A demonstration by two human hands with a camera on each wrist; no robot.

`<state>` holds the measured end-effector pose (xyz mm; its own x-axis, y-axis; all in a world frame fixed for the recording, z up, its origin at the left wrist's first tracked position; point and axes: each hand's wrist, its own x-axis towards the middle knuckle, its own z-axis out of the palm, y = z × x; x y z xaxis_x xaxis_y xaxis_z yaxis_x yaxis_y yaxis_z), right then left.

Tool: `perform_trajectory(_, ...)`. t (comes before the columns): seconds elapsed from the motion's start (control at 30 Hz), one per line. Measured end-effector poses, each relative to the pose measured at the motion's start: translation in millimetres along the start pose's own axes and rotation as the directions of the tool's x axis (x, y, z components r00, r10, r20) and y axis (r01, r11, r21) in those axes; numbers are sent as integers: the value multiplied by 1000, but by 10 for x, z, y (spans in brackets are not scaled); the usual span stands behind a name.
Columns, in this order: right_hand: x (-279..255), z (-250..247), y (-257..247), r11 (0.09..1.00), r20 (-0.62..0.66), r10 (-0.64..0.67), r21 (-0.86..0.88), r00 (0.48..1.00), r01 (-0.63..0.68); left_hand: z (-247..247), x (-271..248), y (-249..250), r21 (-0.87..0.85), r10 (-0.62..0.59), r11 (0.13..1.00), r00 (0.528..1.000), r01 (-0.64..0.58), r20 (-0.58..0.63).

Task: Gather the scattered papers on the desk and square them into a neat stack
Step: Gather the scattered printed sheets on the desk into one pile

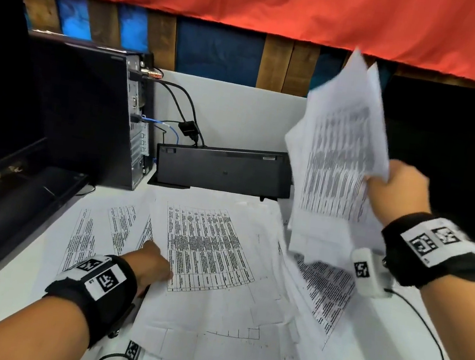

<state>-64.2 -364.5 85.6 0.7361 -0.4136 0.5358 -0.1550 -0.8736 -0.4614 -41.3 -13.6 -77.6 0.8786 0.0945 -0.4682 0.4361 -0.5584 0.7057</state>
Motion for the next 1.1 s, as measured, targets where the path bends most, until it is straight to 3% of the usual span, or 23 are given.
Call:
perform_trajectory(0.1,52,-361,-240,985,-133,-25,164,991,47,-14,-9,-2,4,-6,1000,1000,6,6)
perform_trajectory(0.17,15,-345,-304,956,-27,7,295,1000,2,2,12,-9,-36,1,999,1000,0,19)
perform_trajectory(0.23,-134,-124,-306,934,179,27,346,984,-89,29,-2,34,-144,23,989,999,-19,24)
perform_trajectory(0.33,-514,422,-207,938,490,43,280,871,-204,43,-27,67,-333,50,943,997,-29,53)
perform_trajectory(0.43,-948,906,-117,955,659,135,111,740,-274,30,-23,56,-345,12,938,991,35,133)
perform_trajectory(0.5,-1148,1121,-90,930,732,204,61,650,-362,22,19,14,-285,3,958,991,37,137)
perform_trajectory(0.53,-1221,1208,-98,925,751,202,65,629,-375,9,17,-7,-232,4,972,991,27,133)
perform_trajectory(0.7,-1250,1371,-164,973,863,95,25,496,-230,11,70,-27,70,-19,997,997,14,68)
perform_trajectory(0.73,-1169,1355,-109,966,851,121,16,510,-257,17,81,-9,109,-21,994,998,15,56)
perform_trajectory(0.8,-922,1263,125,932,759,258,-33,598,-360,32,28,48,155,-26,988,999,21,35)
perform_trajectory(0.87,-680,1150,450,895,612,435,-215,661,-391,23,-34,76,176,-31,984,999,29,9)
perform_trajectory(0.97,-498,973,964,765,423,635,-455,646,-455,16,33,23,125,-35,992,999,34,10)
perform_trajectory(1.1,-402,889,1213,713,417,700,-453,579,-536,25,-2,79,170,-30,985,1000,31,-6)
